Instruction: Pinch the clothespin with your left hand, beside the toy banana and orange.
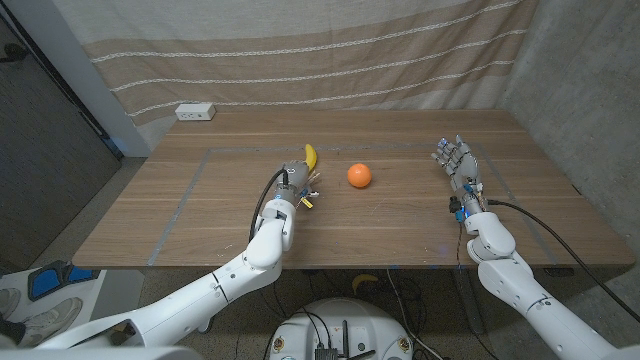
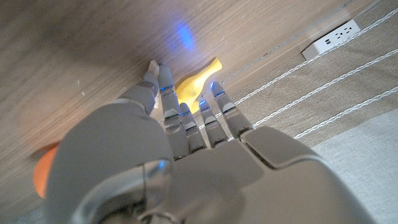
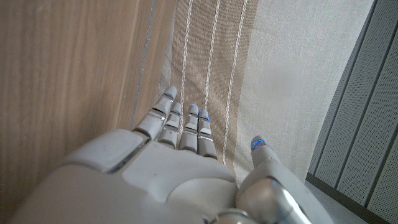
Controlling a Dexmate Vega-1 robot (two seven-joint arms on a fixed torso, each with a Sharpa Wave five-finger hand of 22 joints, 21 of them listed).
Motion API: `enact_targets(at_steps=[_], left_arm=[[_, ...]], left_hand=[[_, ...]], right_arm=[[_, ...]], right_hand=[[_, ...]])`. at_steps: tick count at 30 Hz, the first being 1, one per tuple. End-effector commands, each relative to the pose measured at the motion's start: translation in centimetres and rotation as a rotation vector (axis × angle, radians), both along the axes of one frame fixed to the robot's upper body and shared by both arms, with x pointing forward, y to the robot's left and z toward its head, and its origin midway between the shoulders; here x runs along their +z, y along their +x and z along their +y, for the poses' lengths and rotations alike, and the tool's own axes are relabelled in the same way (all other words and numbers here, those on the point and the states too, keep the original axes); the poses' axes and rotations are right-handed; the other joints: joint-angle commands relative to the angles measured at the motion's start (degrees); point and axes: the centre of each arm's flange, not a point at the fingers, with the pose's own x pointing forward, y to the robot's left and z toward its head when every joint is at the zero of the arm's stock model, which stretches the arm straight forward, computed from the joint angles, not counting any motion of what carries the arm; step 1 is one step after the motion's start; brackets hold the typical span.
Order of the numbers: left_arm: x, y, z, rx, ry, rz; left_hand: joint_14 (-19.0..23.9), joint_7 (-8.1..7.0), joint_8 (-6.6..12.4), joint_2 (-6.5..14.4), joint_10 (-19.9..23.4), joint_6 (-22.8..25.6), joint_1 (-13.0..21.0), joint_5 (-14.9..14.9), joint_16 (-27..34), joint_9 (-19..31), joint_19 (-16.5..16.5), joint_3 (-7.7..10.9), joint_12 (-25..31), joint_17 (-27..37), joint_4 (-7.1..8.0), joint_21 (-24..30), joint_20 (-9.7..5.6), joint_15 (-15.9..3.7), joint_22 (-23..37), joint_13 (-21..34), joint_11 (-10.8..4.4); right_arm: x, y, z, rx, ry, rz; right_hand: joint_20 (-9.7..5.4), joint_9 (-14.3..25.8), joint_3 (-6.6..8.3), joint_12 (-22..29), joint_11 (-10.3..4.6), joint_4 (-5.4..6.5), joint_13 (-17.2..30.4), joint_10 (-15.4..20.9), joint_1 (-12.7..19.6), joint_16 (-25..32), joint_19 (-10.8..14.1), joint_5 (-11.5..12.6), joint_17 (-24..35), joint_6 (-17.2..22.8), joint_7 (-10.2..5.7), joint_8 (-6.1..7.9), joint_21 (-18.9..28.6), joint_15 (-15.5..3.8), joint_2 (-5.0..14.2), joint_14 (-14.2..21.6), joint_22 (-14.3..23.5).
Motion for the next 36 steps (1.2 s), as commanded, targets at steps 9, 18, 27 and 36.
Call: enact_targets(at_steps=[9,18,27,36], left_arm=[[1.0,-1.1,0.2,-0.047,-0.041,-0.092],[1.4,-1.7,0.4,-0.093,-0.061,-0.157],[2.0,-2.3,0.8,-0.143,-0.108,-0.2],[2.3,-2.8,1.4,-0.206,-0.163,-0.23]], left_hand=[[0.5,0.03,1.44,1.7,0.1,-1.5,0.7,0.3,0.1,4.1,0.0,0.86,0.1,0.3,0.67,0.4,-0.4,-3.49,0.4,0.3,0.27],[0.5,-0.13,2.21,1.7,0.1,-1.9,0.4,0.4,0.0,5.3,0.0,1.27,0.2,0.3,0.88,0.6,-0.41,-3.48,0.4,0.4,0.29],[0.6,-0.26,3.06,1.8,0.2,-2.7,-0.1,0.6,0.0,6.7,-0.1,1.74,0.2,0.3,1.27,0.7,-0.43,-3.42,0.4,0.4,0.29],[1.0,-0.55,4.28,1.8,0.6,-3.4,-0.8,0.8,0.1,8.5,0.0,2.32,0.3,0.4,1.84,0.9,-0.73,-3.51,0.5,0.5,0.11]], right_arm=[[0.1,-0.1,0.1,0.001,-0.005,-0.002],[0.3,-0.1,0.2,-0.002,-0.008,-0.004],[0.3,-0.1,0.3,-0.003,-0.009,-0.005],[0.3,-0.2,0.3,-0.007,-0.01,-0.005]], right_hand=[[0.02,0.2,0.1,0.1,-0.04,-0.14,0.2,0.3,-0.3,0.2,0.5,-0.2,0.2,0.5,0.06,0.1,0.2,0.06,0.9,0.3,0.3],[0.01,0.2,0.11,0.0,-0.08,-0.18,0.2,0.3,-0.3,0.1,0.5,-0.2,0.2,0.5,0.04,0.07,0.2,0.06,0.88,0.2,0.3],[0.02,0.2,0.1,0.0,-0.04,-0.19,0.2,0.3,-0.4,0.1,0.5,-0.2,0.2,0.5,0.05,0.05,0.1,0.03,0.85,0.2,0.3],[0.0,0.2,0.11,0.0,0.01,-0.21,0.2,0.3,-0.5,0.1,0.5,-0.2,0.3,0.5,0.03,0.04,0.1,-0.01,0.87,0.2,0.3]])
